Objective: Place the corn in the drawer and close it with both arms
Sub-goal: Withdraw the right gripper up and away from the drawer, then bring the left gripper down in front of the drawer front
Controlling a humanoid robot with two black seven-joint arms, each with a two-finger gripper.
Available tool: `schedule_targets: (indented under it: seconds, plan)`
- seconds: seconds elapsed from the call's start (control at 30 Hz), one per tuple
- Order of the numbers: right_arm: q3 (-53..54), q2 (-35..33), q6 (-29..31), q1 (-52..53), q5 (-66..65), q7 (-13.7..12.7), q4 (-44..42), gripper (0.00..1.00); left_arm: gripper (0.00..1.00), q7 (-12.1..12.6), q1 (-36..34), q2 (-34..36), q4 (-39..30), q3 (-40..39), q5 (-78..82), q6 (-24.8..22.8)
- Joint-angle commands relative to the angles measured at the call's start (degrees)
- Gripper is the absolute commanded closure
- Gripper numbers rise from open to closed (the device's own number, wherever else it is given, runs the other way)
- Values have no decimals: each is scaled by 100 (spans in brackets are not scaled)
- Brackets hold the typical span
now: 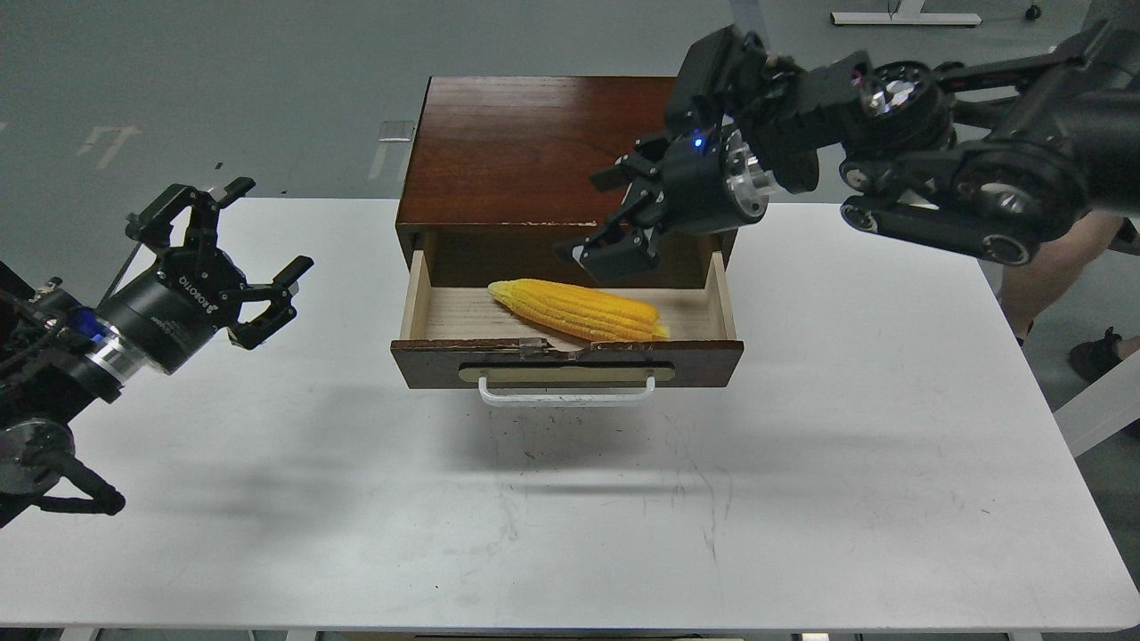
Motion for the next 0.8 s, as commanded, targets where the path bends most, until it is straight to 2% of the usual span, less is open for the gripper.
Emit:
schedule_targets:
  seconds: [0.0,0.1,0.13,0.3,0.5,0.63,0.77]
  plan:
    - [464,-759,8,46,896,-1,168,0,0,0,-3,0,1,-19,1,0]
    - [930,-1558,8,-216,1652,-1,230,0,0,0,-21,0,1,-28,1,0]
    - [931,-1561,8,-217,1655,-1,230,0,0,0,-21,0,1,-28,1,0]
    - [2115,-2641,-10,-1856,3322,-1,230,0,0,0,-91,0,71,-80,-17,0]
    - [3162,-2923,-19,-3905,4728,-1,177,0,0,0,-82,79,98,-615,-17,0]
    - [3471,-2880,-27,-4697,5598,-1,160,0,0,0,-126,96,81,-924,53,0]
    - [3568,-2617,25,-5322,6882,-1,-137,0,0,0,-731,202,-226,-968,1165,0]
